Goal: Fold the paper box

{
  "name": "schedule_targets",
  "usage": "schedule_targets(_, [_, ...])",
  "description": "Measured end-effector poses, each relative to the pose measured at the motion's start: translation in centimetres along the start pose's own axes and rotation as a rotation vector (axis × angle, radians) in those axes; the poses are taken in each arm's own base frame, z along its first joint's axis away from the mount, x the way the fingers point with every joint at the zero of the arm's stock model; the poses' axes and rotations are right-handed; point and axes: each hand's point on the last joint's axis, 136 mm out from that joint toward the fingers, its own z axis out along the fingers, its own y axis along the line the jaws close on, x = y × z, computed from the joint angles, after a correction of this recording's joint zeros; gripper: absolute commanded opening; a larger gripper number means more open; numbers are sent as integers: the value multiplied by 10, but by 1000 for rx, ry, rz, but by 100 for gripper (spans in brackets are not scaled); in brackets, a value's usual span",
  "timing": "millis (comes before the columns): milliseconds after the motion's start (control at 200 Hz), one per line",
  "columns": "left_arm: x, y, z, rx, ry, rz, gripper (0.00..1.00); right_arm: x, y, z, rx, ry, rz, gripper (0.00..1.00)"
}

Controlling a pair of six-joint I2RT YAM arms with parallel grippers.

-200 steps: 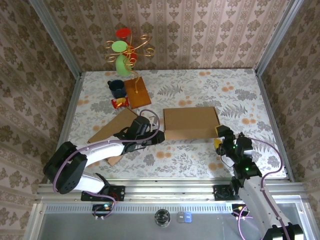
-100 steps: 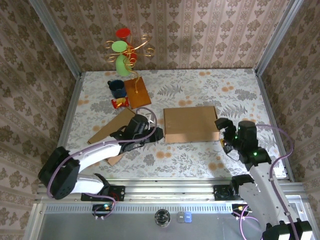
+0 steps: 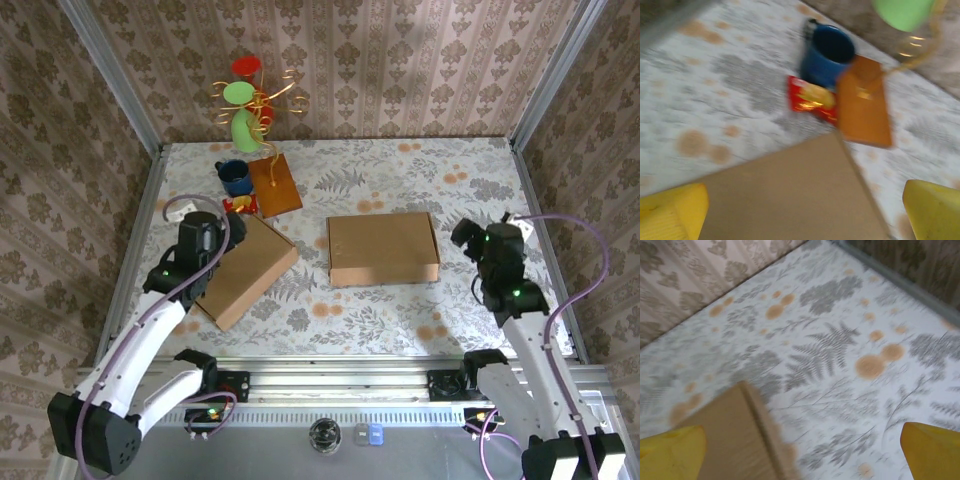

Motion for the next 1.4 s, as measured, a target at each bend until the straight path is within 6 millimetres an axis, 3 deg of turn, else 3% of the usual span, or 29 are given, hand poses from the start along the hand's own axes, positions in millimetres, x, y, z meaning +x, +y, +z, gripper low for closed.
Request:
schedule_targets(105, [-5, 34, 12, -134, -76, 112, 100, 36, -16, 24, 39, 6, -116, 100])
schedule_targets(195, [4, 57, 27, -209, -108, 221, 100, 62, -21, 42, 41, 24, -182, 100])
schedule_targets(360, [21, 83, 61, -281, -90, 365, 100, 74, -9, 64, -10, 14, -239, 100])
schedule_targets(620, [44, 83, 120, -201, -89, 464, 100, 69, 24, 96, -113, -15, -289, 100])
schedule_targets(755, [29, 68, 137, -126, -139, 492, 100, 48, 43, 104, -170, -79, -311, 100])
schedule_targets(845, [28, 69, 148, -81, -178, 482, 100, 39, 43, 110, -181, -130, -296, 100])
schedule_targets(1055, [31, 66, 144, -14, -242, 475, 100, 63, 42, 128, -198, -86, -322, 100])
schedule_targets(1400, [29, 62, 144, 9, -247, 480, 100, 60, 59, 126, -219, -110, -369, 100])
